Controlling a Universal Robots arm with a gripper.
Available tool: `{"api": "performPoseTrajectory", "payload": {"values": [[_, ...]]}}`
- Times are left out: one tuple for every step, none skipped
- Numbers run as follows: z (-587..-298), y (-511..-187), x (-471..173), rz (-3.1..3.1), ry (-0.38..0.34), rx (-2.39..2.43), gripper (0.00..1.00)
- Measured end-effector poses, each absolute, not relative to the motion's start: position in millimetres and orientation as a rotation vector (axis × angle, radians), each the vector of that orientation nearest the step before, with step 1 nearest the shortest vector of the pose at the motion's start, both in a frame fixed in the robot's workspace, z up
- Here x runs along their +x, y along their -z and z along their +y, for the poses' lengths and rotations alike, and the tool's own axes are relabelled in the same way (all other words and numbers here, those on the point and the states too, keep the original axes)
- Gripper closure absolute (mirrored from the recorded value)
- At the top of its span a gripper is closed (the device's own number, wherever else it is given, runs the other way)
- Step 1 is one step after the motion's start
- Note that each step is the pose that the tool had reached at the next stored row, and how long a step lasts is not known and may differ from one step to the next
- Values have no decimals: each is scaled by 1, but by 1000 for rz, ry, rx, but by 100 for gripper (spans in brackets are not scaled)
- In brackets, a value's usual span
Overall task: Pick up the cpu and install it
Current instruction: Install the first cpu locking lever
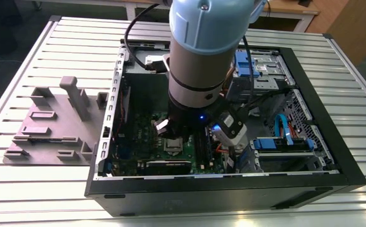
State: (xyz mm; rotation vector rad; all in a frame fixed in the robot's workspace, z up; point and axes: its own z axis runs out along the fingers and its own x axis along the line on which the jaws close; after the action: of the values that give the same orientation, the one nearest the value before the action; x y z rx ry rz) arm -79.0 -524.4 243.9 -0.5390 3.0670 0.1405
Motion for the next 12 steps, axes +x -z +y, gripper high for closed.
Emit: {"api": "performPoseTrajectory", "payload": {"values": [[-524,-245,-79,3067,-141,-539,90],[-523,-245,-79,3067,-140,-539,90],[-523,-245,-79,3067,-140,-539,90],[-523,-245,-80,3067,-140,-539,90],[-523,-245,-80,3067,-140,-539,90],[-523,-244,-81,3067,-140,-539,90],[-523,-242,-81,3067,-140,-539,90],[-524,-240,-81,3067,-140,-539,90],[-524,-239,-81,3067,-140,-539,90],[-525,-237,-81,3067,-140,-539,90],[-526,-236,-81,3067,-140,-539,90],[-527,-234,-81,3067,-140,-539,90]]}}
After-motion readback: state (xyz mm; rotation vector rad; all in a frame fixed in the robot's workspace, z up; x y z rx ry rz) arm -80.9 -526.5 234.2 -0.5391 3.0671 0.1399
